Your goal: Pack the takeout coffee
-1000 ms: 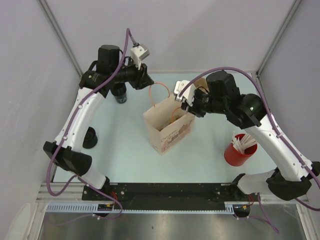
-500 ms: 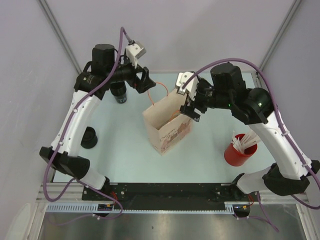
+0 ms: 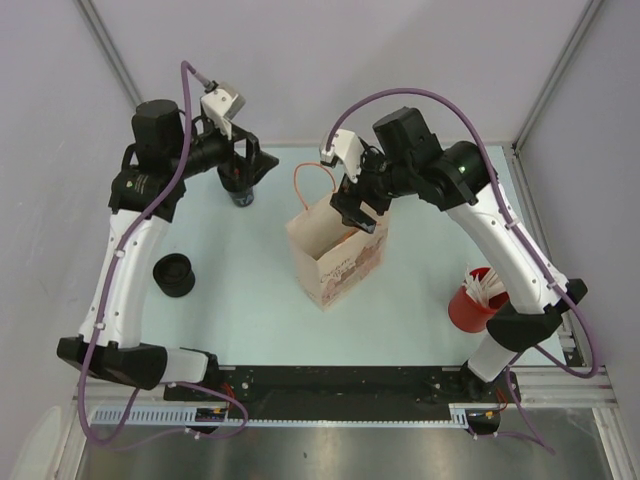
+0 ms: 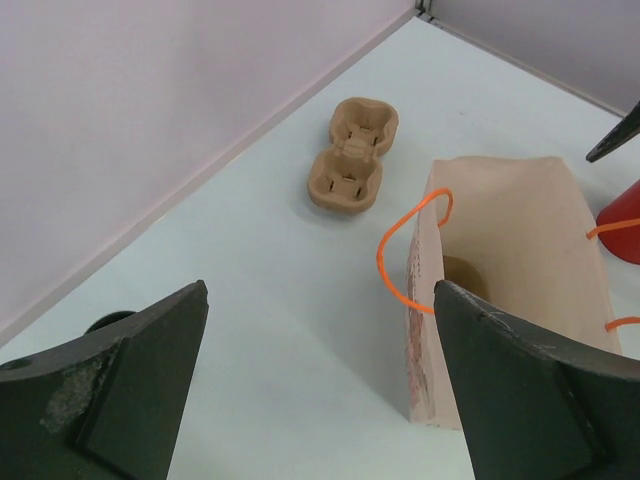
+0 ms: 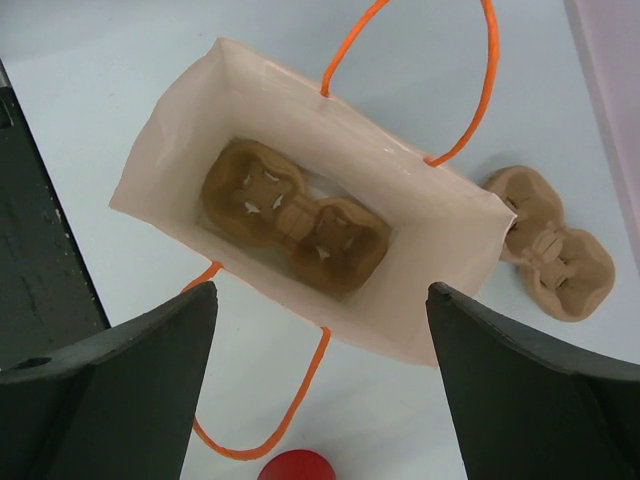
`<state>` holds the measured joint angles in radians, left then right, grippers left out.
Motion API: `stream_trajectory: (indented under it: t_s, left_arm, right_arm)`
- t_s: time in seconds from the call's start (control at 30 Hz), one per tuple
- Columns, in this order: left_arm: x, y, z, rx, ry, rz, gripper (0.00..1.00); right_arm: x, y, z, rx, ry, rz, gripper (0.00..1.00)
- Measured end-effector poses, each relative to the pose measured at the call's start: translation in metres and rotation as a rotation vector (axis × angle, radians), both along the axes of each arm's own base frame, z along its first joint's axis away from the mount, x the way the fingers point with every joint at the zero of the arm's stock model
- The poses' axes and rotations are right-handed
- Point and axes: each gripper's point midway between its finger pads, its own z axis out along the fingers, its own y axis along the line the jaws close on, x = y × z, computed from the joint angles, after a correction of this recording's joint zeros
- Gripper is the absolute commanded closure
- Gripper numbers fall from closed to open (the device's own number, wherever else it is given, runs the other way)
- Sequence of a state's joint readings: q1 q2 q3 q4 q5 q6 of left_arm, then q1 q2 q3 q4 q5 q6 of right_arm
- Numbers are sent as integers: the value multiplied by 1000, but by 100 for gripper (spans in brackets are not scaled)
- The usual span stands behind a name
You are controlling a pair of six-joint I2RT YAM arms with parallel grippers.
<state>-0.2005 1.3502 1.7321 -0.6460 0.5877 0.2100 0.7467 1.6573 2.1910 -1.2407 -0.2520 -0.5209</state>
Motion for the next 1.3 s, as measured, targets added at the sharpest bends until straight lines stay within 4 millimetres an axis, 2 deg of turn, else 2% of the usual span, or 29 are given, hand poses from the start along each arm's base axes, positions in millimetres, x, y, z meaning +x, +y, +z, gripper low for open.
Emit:
stream_trajectory:
  t_s: [0.1,0.4,0.57,1.0,1.13,1.3]
  left_arm:
    - [-2,4,-8,3,16,10,1]
    - [-5,5,-13,5,20,12,1]
    - [-6,5,-23,8,38,12,0]
    - [-5,3,-30,2,45,-2,1]
    - [-5,2,-31,1,50,-6,1]
    - [-5,2,-31,2,50,-8,1]
  right_arm:
    - [-2,-2,-3,-8,28,-13,10]
    - [2,0,-20,-35,91,-40,10]
    - [0,-1,-21,-35,107,-43,9]
    - [-3,0,-22,-30,121,-31,8]
    - [3,1,-19,-15,107,-49,8]
    - [21,-3,-8,20,57,-113,8]
